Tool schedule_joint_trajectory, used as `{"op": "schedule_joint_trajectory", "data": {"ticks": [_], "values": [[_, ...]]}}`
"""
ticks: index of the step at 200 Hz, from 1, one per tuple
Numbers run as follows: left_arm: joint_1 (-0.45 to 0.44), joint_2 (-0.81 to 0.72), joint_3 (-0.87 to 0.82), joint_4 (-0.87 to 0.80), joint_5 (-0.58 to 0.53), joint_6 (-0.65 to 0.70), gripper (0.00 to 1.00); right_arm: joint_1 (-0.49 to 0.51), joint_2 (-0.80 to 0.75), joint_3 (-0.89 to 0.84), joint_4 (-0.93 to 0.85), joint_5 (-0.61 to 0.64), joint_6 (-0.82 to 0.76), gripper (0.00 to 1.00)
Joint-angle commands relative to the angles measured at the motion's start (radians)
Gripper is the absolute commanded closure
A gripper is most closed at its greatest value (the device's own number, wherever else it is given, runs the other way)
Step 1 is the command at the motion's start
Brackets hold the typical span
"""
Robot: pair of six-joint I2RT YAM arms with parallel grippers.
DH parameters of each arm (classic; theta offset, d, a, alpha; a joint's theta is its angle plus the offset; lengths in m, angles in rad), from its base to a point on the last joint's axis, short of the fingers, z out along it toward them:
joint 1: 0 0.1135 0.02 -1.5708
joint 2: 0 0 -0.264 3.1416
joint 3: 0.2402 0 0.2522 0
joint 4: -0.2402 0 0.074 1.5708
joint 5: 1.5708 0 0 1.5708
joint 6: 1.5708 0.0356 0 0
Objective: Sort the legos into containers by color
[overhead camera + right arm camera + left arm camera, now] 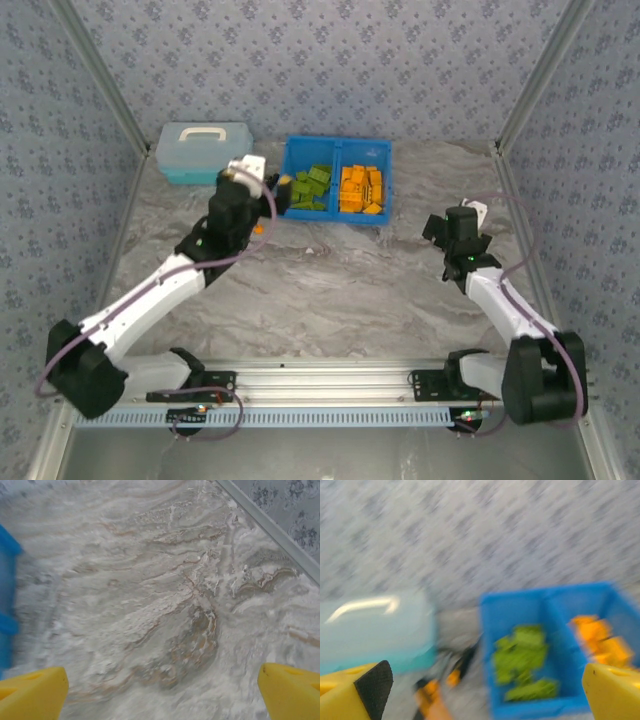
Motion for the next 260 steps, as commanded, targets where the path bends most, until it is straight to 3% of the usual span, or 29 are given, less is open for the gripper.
{"op": "schedule_joint_trajectory", "data": {"ticks": [1, 26, 44, 66, 79, 89, 98, 124, 143, 155, 172, 184, 195, 204, 213, 260], "values": [[0.076, -0.074, -0.186, 0.04, -0.166, 0.005, 0.01, -0.022, 0.124, -0.037, 0.28, 0.026, -0.219, 0.0], [0.19, -0.132, -0.323, 0.066, -0.153, -0.017, 0.01, -0.035, 0.306, -0.025, 0.444, 0.0, -0.33, 0.0], [0.261, -0.129, -0.382, 0.118, -0.127, -0.037, 0.01, -0.051, 0.336, -0.031, 0.483, -0.04, -0.331, 0.0], [0.345, -0.087, -0.418, 0.171, -0.085, -0.047, 0.01, -0.124, 0.281, -0.176, 0.688, -0.25, -0.321, 0.0], [0.384, -0.05, -0.449, 0.24, -0.045, -0.037, 0.01, -0.148, 0.337, -0.253, 0.883, -0.345, -0.327, 0.0], [0.415, -0.021, -0.479, 0.304, -0.014, -0.029, 0.01, -0.145, 0.304, -0.216, 0.754, -0.338, -0.333, 0.0], [0.443, 0.01, -0.516, 0.387, 0.02, -0.022, 0.01, -0.142, 0.322, -0.235, 0.826, -0.338, -0.336, 0.0], [0.546, 0.129, -0.528, 0.527, 0.142, -0.039, 0.01, -0.139, 0.312, -0.224, 0.789, -0.337, -0.337, 0.0], [0.57, 0.233, -0.514, 0.67, 0.176, 0.023, 0.01, -0.142, 0.312, -0.222, 0.787, -0.347, -0.339, 0.0], [0.608, 0.295, -0.459, 0.613, 0.242, -0.004, 0.01, -0.143, 0.312, -0.223, 0.787, -0.347, -0.338, 0.0], [0.615, 0.336, -0.474, 0.655, 0.278, -0.002, 0.01, -0.142, 0.313, -0.222, 0.787, -0.346, -0.339, 0.0], [0.619, 0.389, -0.519, 0.814, 0.286, 0.007, 0.01, -0.142, 0.312, -0.221, 0.786, -0.348, -0.339, 0.0], [0.619, 0.359, -0.49, 0.701, 0.293, 0.0, 0.01, -0.142, 0.312, -0.222, 0.787, -0.347, -0.339, 0.0], [0.619, 0.38, -0.507, 0.777, 0.293, 0.006, 0.01, -0.141, 0.313, -0.221, 0.786, -0.349, -0.339, 0.0], [0.619, 0.363, -0.493, 0.713, 0.294, 0.002, 0.01, -0.142, 0.313, -0.222, 0.786, -0.349, -0.339, 0.0], [0.619, 0.368, -0.498, 0.733, 0.294, 0.005, 0.01, -0.142, 0.312, -0.221, 0.784, -0.347, -0.339, 0.0]]}}
